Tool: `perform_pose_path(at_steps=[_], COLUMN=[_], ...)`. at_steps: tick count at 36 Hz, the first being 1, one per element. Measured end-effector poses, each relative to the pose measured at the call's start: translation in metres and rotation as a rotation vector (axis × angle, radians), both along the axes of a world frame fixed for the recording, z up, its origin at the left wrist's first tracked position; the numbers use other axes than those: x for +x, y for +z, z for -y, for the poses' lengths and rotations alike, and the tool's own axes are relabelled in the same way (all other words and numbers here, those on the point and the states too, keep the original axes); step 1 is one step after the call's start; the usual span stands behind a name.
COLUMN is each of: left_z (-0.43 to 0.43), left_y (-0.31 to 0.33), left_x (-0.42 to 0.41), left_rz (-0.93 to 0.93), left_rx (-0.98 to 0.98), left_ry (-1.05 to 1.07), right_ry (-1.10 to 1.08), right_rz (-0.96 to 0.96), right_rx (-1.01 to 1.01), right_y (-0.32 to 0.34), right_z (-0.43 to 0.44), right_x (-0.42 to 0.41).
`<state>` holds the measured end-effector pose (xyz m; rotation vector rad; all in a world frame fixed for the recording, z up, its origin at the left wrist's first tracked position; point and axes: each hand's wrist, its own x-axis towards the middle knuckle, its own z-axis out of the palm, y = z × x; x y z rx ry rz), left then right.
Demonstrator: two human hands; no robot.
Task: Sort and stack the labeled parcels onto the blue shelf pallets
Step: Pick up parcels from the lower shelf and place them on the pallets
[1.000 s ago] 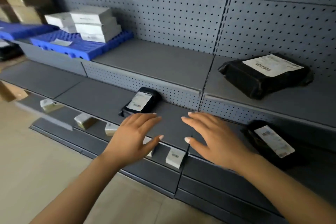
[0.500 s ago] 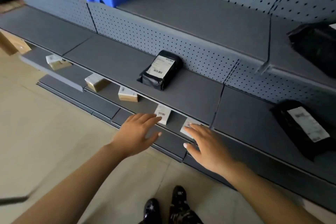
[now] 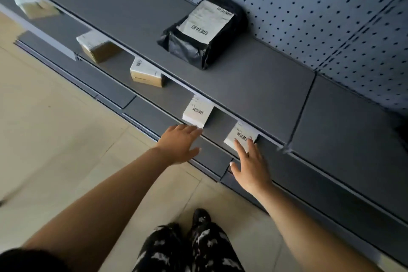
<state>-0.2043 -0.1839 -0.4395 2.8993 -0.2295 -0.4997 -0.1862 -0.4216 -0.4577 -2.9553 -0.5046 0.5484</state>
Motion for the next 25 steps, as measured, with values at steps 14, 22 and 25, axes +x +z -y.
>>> perform_pose_path(at_steps=[14, 22, 25], left_z=[0.001, 0.005, 0.005], left_y=[-0.143, -0.185, -0.189], left_x=[0.098, 0.122, 0.119], left_rz=[0.121, 0.078, 0.131], left_rx=[0.014, 0.048, 0.063], left_ry=[0.073, 0.124, 0.125], right_ry=[-0.026, -0.051, -0.044], right_rz=[0.044, 0.184, 0.208], right_rx=[-0.081, 0.049, 0.049], right_y=[-0.154, -0.187, -0.185], right_z=[0.002, 0.000, 0.002], right_x=[0.073, 0.082, 0.078])
